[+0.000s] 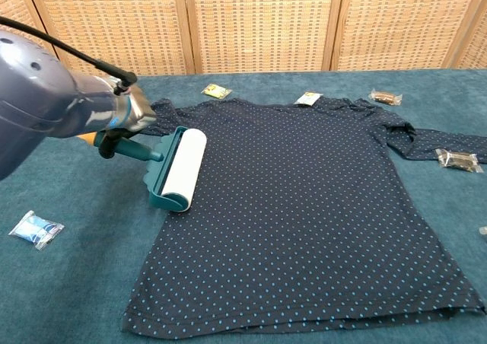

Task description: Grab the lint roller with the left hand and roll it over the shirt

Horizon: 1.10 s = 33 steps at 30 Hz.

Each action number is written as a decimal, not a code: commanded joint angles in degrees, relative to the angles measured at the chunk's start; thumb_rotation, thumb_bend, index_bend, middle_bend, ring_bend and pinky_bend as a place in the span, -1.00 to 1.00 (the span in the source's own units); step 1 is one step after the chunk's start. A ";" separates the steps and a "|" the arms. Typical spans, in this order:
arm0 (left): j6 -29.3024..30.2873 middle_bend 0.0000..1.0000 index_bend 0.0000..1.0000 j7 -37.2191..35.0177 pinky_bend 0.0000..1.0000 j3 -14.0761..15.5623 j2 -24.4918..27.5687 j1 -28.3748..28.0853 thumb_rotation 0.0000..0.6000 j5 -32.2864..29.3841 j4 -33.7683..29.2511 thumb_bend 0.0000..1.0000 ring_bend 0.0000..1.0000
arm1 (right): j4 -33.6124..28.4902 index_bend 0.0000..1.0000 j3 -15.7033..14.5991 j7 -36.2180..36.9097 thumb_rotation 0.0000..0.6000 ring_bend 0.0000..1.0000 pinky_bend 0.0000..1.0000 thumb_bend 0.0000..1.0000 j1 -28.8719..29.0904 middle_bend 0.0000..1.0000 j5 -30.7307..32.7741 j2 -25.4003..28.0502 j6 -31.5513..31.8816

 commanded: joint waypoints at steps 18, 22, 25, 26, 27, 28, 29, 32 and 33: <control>-1.79 0.73 0.74 2.43 0.39 -7.28 -10.06 -7.66 1.00 -2.26 8.15 0.76 0.52 | 0.98 -0.99 0.25 1.49 1.00 -1.00 -1.00 -0.73 0.56 -1.00 1.51 -0.07 -1.74; -1.95 0.73 0.74 3.99 0.39 -9.45 -13.07 -10.25 1.00 -2.81 10.96 0.76 0.52 | 1.28 -0.99 0.34 2.06 1.00 -1.00 -1.00 -0.73 0.72 -1.00 1.93 -0.04 -2.27; -2.06 0.73 0.74 5.31 0.39 -11.06 -15.84 -12.35 1.00 -3.12 13.38 0.76 0.53 | 1.54 -0.98 0.34 2.53 1.00 -1.00 -1.00 -0.73 0.80 -1.00 2.19 -0.02 -2.64; -1.98 0.73 0.74 5.66 0.39 -11.45 -16.72 -12.87 1.00 -3.26 14.30 0.76 0.52 | 1.61 -0.98 0.36 2.64 1.00 -1.00 -1.00 -0.73 0.83 -1.00 2.24 -0.01 -2.71; -1.95 0.73 0.74 5.86 0.39 -11.65 -17.19 -13.11 1.00 -3.36 14.81 0.76 0.52 | 1.63 -0.98 0.35 2.70 1.00 -1.00 -1.00 -0.73 0.84 -1.00 2.26 0.00 -2.74; -1.95 0.73 0.74 6.05 0.39 -11.82 -17.61 -13.29 1.00 -3.44 15.25 0.76 0.53 | 1.67 -0.98 0.34 2.76 1.00 -1.00 -1.00 -0.73 0.83 -1.00 2.27 0.01 -2.75; -1.96 0.73 0.74 6.24 0.39 -11.96 -17.97 -13.43 1.00 -3.51 15.62 0.76 0.53 | 1.70 -0.98 0.34 2.81 1.00 -1.00 -1.00 -0.73 0.83 -1.00 2.28 0.02 -2.76; -2.14 0.73 0.73 6.72 0.39 -12.18 -18.69 -13.54 1.00 -3.62 16.29 0.76 0.53 | 1.84 -0.98 0.34 2.93 1.00 -1.00 -1.00 -0.73 0.81 -1.00 2.40 0.03 -2.84; -2.23 0.73 0.73 6.65 0.39 -12.29 -18.77 -13.38 1.00 -3.70 16.40 0.76 0.53 | 1.86 -0.98 0.37 2.98 1.00 -1.00 -1.00 -0.73 0.80 -1.00 2.45 0.04 -2.82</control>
